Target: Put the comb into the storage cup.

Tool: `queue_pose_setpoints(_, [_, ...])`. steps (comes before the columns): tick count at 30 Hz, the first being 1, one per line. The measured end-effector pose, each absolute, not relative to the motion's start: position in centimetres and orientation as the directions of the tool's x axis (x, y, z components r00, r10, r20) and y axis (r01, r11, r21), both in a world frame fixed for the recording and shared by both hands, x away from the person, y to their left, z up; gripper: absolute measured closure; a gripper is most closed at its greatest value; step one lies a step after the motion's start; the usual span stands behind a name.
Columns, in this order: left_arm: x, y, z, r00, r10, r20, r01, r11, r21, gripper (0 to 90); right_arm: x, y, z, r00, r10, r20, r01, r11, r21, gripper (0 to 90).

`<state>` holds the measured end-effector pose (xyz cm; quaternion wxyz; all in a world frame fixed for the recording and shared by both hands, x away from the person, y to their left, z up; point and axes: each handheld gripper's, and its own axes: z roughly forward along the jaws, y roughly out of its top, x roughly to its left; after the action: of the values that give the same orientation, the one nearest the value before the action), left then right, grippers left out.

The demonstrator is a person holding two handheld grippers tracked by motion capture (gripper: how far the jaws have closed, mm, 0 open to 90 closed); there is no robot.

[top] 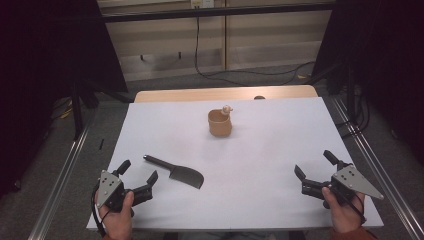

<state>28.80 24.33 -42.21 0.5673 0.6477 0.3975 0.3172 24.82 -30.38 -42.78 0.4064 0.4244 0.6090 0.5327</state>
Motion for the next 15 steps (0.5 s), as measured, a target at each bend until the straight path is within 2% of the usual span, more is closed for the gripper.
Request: queue_pose_setpoints(15, [29.03, 24.63, -42.35, 0.468, 0.881, -0.061, 0.176, -0.025, 0.984, 1.6, 24.99, -30.34, -42.84, -0.316, 0.948, -0.040, 0.085, 0.070, 0.994, 0.0])
